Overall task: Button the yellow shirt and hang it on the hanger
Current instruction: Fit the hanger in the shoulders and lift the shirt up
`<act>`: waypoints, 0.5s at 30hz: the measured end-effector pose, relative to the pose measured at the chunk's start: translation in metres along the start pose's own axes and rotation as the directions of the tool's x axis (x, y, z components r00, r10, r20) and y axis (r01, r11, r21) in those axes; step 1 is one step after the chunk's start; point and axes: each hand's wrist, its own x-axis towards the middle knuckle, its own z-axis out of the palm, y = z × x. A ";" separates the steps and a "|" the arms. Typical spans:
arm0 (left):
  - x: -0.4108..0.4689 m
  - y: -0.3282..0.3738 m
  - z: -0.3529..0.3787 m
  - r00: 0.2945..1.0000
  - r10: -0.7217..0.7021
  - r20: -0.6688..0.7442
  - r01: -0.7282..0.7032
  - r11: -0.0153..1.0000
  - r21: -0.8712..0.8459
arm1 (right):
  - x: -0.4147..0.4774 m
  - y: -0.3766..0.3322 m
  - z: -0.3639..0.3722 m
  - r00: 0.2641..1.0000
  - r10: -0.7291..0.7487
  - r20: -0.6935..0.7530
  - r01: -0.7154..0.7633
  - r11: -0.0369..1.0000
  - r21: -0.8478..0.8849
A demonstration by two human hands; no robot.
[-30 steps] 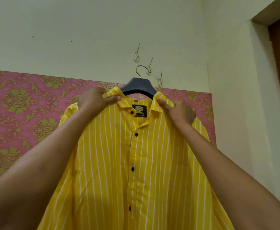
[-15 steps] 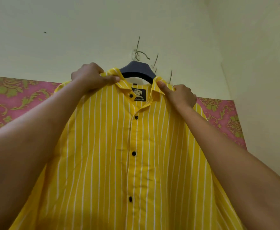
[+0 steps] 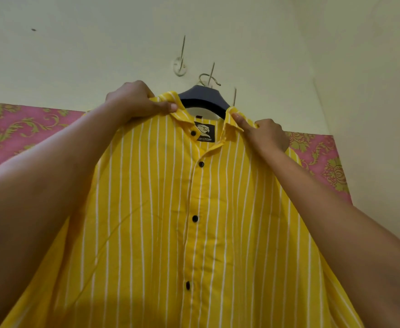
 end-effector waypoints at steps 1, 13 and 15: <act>-0.003 0.000 0.003 1.000 0.000 -0.005 0.000 1.000 0.012 | -0.003 0.004 0.001 1.000 0.006 0.008 -0.006 1.000 -0.003; -0.028 0.003 0.017 0.995 0.036 -0.090 -0.023 0.989 0.148 | -0.012 0.017 0.007 0.986 0.011 0.165 -0.010 1.000 -0.005; -0.035 0.002 0.017 0.993 0.058 -0.105 -0.040 0.986 0.159 | -0.017 0.021 0.007 0.992 -0.022 0.125 0.021 1.000 0.010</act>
